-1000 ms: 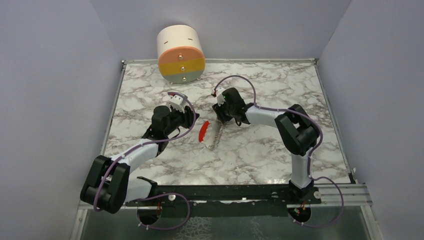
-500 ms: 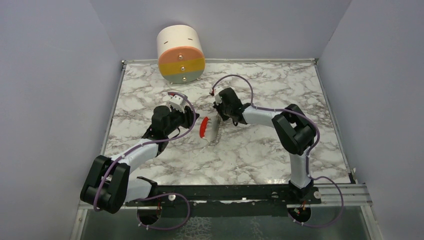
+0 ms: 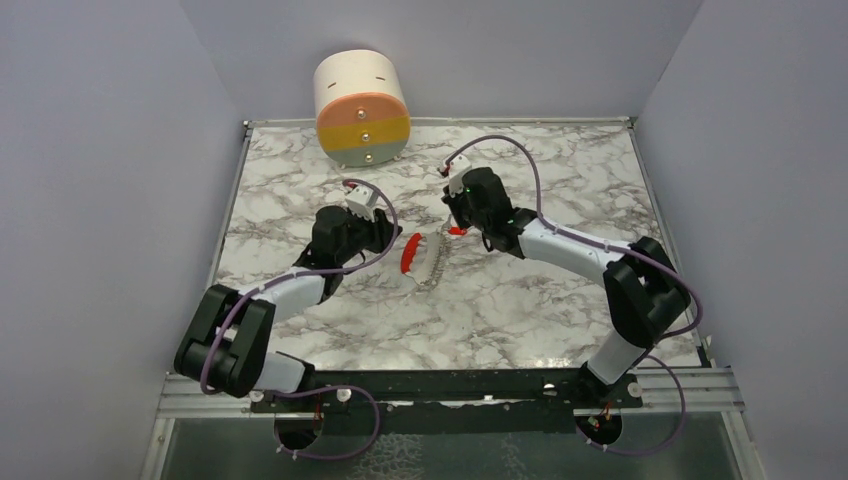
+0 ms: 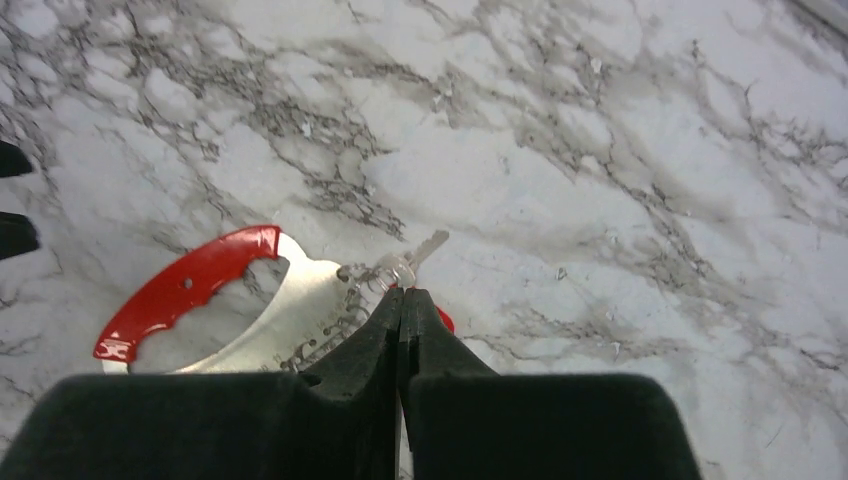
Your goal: Remove the keys from the keyring
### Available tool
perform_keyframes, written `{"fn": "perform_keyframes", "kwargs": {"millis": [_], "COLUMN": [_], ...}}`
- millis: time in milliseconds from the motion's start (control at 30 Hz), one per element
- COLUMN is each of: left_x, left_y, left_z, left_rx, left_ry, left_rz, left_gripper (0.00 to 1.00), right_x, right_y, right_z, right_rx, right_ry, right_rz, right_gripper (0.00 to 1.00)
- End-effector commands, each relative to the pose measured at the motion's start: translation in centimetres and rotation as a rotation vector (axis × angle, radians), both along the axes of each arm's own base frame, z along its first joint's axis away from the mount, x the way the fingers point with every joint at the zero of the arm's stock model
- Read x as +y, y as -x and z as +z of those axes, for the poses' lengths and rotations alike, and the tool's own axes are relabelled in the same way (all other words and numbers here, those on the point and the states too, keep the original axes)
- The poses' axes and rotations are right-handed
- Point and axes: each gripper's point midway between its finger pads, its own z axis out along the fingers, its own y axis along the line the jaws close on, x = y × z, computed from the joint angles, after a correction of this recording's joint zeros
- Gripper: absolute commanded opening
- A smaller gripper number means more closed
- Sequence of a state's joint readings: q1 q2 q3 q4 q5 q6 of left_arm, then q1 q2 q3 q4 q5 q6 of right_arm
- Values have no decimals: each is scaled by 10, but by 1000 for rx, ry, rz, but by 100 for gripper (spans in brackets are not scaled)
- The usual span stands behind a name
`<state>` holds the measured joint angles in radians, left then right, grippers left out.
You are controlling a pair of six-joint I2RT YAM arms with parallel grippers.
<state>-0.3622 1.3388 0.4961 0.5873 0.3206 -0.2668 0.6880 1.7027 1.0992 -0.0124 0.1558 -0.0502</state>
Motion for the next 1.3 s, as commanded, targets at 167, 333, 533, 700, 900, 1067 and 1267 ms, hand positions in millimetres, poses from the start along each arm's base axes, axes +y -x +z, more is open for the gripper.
{"fn": "perform_keyframes", "kwargs": {"millis": [167, 333, 533, 700, 900, 1067, 1267], "left_x": [-39, -40, -64, -80, -72, -70, -80], "left_y": [-37, -44, -47, -44, -35, -33, -36], "left_z": [0, -22, -26, -27, -38, -40, -43], "left_rx": [-2, 24, 50, 51, 75, 95, 111], "left_ry": [85, 75, 141, 169, 150, 153, 165], "left_rz": [-112, -99, -186, -240, -210, -200, -231], "left_gripper": [42, 47, 48, 43, 41, 41, 40], "right_x": [5, 0, -5, -11, -16, -16, -17], "right_y": [-8, -3, -4, -3, -3, -2, 0], "right_z": [13, 18, 24, 20, 18, 17, 18], "right_rx": [-28, -37, -52, -44, -43, -38, -37], "right_ry": [-20, -32, -31, -21, -6, -12, -16], "right_rz": [-28, -41, -66, -92, -112, -115, -118], "right_gripper": [1, 2, 2, 1, 1, 1, 1]}}
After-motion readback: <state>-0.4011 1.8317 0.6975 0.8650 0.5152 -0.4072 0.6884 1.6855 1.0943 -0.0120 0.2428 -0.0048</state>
